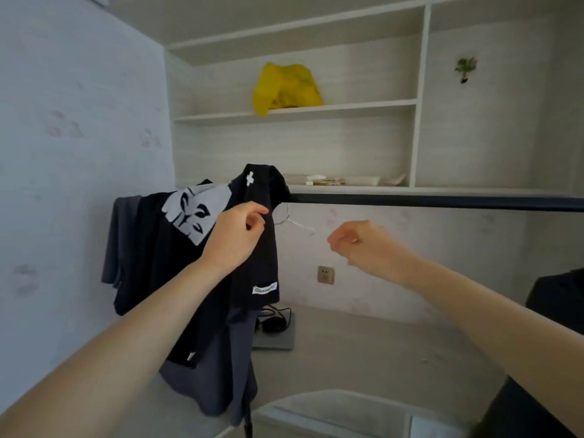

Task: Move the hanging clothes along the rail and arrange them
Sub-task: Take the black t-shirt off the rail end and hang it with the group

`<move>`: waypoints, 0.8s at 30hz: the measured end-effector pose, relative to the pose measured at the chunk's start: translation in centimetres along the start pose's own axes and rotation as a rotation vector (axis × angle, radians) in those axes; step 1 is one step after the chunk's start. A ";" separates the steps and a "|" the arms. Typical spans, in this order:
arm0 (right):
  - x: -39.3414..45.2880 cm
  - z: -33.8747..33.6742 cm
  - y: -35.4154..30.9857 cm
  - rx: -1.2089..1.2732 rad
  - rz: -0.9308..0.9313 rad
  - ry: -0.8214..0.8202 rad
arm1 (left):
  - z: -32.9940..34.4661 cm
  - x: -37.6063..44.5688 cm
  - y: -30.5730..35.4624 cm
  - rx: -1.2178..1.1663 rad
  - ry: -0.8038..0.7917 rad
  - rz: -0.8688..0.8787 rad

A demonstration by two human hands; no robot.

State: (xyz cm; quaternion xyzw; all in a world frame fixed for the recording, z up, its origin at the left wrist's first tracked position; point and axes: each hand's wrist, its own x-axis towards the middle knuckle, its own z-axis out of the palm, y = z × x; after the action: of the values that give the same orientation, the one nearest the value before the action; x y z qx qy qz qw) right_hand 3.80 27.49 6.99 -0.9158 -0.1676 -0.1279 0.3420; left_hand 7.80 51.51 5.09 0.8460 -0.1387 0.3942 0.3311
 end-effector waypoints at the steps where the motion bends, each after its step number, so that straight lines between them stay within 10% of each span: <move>1: 1.3 0.3 -0.9 0.048 0.006 0.002 | -0.6 0.8 -0.9 0.002 0.008 0.008; 12: 16.4 0.9 -8.6 0.757 0.422 -0.059 | -3.6 11.5 -10.1 0.045 -0.039 0.121; 24: 20.5 4.4 -9.4 0.880 0.505 -0.038 | -0.5 14.3 -11.5 -0.087 -0.328 0.316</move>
State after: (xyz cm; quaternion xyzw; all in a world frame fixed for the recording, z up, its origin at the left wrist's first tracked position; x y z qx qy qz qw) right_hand 19.30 41.59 16.39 -0.6991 0.0147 0.0582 0.7125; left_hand 22.50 60.76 11.01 0.8513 -0.3385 0.2921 0.2746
